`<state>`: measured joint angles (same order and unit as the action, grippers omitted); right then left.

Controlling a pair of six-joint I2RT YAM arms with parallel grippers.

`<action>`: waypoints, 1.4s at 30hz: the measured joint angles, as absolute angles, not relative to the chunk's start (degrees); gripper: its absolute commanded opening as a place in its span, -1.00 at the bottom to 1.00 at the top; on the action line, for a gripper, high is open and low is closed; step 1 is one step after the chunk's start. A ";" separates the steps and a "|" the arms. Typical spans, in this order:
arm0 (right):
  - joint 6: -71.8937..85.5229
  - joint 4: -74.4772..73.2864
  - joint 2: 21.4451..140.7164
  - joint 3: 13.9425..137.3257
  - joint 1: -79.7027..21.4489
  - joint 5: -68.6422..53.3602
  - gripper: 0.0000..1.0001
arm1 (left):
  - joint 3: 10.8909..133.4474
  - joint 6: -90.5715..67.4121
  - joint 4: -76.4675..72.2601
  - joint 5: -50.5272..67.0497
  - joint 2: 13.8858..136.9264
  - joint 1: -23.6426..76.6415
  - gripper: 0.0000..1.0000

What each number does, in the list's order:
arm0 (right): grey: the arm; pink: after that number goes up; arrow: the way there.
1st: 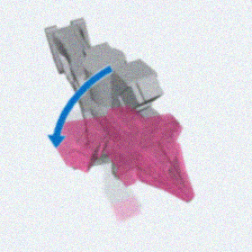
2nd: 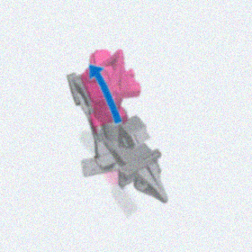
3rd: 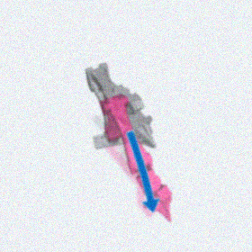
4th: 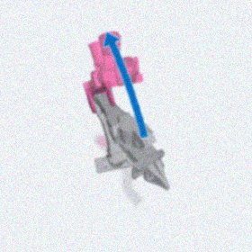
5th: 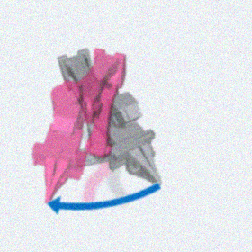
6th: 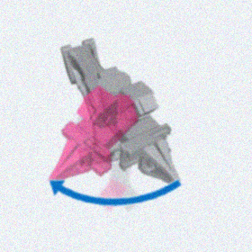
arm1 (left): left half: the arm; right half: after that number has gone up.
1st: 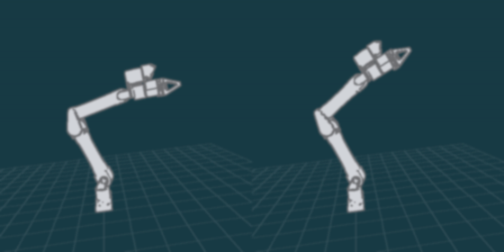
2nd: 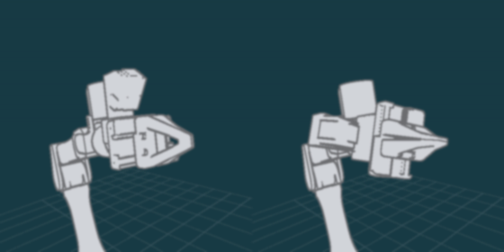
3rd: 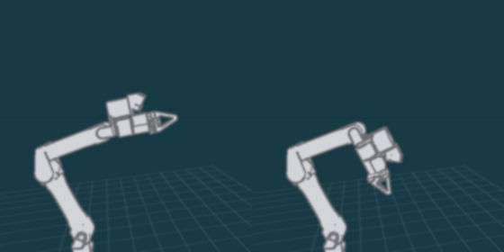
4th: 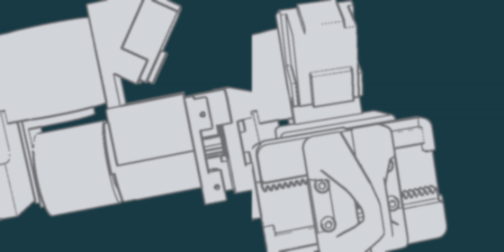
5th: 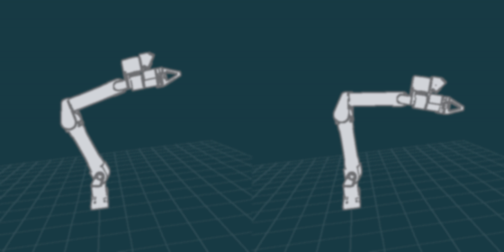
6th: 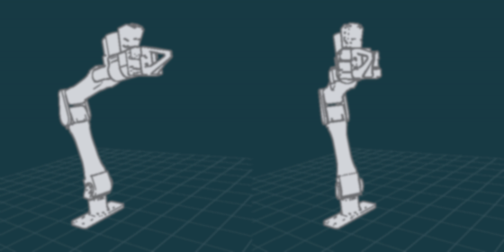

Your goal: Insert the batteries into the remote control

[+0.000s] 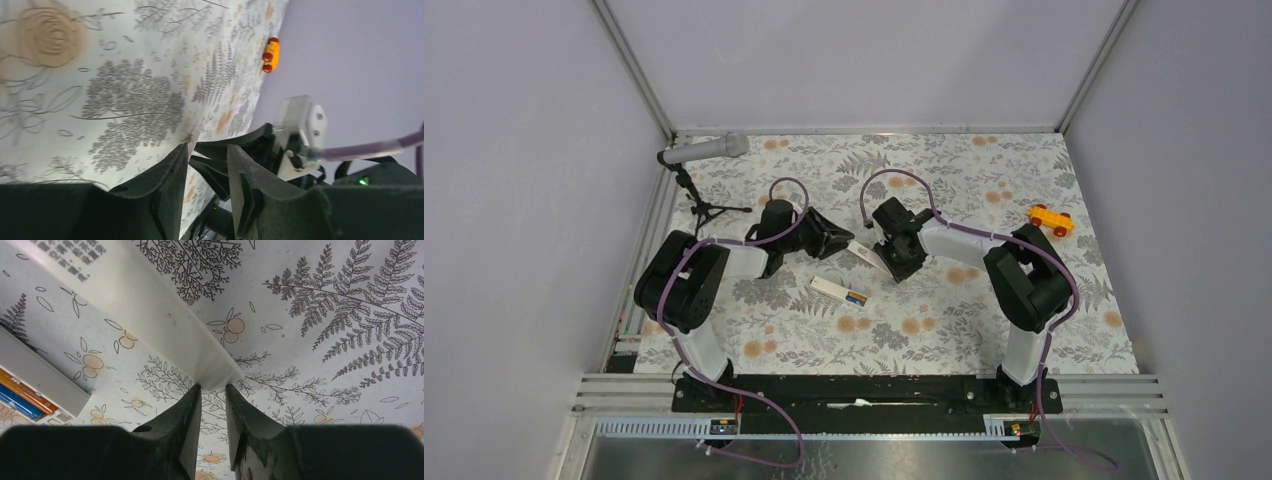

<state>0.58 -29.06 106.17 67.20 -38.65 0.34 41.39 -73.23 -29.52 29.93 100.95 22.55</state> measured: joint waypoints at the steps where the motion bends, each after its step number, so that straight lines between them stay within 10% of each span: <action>1: 0.56 -29.06 106.17 67.20 -38.65 0.34 -0.39 | 41.39 -73.65 -30.15 30.30 100.79 22.55 -0.31; 17: 0.54 -23.51 104.95 64.93 -38.79 -0.67 -0.39 | 41.54 -75.48 -31.07 37.19 100.90 24.45 -0.52; 23: 0.56 -22.39 104.51 64.23 -38.81 -0.73 -0.35 | 41.87 -73.25 -29.61 36.69 100.90 24.25 -1.00; 33: 4.58 -22.11 100.88 61.34 -38.92 -2.31 0.79 | 43.70 -61.69 -17.26 34.54 98.61 23.90 -1.00; 42: 18.81 -23.73 72.01 54.08 -34.02 -11.81 0.99 | 42.48 -54.87 -9.87 40.40 85.89 20.21 -1.00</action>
